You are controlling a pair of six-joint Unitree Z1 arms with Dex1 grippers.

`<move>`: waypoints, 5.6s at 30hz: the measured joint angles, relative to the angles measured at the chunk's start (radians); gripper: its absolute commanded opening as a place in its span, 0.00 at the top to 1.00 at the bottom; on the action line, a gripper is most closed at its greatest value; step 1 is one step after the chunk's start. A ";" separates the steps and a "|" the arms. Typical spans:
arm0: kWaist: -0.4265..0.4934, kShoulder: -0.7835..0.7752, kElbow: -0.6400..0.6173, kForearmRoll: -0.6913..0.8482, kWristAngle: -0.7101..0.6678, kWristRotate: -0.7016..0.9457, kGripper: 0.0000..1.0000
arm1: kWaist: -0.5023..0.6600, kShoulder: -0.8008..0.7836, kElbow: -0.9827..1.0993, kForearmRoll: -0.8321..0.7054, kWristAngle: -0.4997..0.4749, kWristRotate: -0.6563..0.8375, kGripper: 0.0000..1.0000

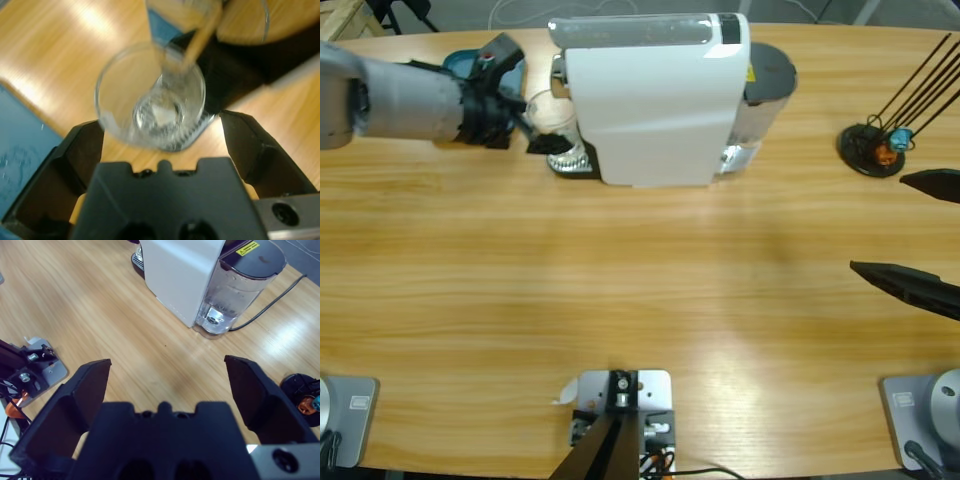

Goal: Pour coffee

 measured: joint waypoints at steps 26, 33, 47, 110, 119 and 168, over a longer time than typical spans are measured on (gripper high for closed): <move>0.039 -0.824 0.235 0.479 0.085 -0.220 0.07 | -0.202 0.378 -0.511 0.332 0.118 -0.083 1.00; 0.039 -0.846 0.282 0.408 0.095 -0.213 0.08 | -0.307 0.494 -0.659 0.367 0.134 -0.125 1.00; 0.059 -0.882 0.303 0.392 0.102 -0.212 0.08 | -0.396 0.913 -1.159 0.580 0.137 -0.183 1.00; 0.060 -0.881 0.303 0.388 0.098 -0.212 0.08 | -0.323 1.046 -1.334 0.702 0.071 -0.186 0.82; 0.060 -0.879 0.303 0.378 0.098 -0.212 0.05 | -0.321 1.047 -1.451 0.826 0.087 -0.186 0.50; 0.076 -0.898 0.338 0.329 0.073 -0.212 0.06 | -0.308 0.127 -0.218 0.112 0.229 -0.129 0.00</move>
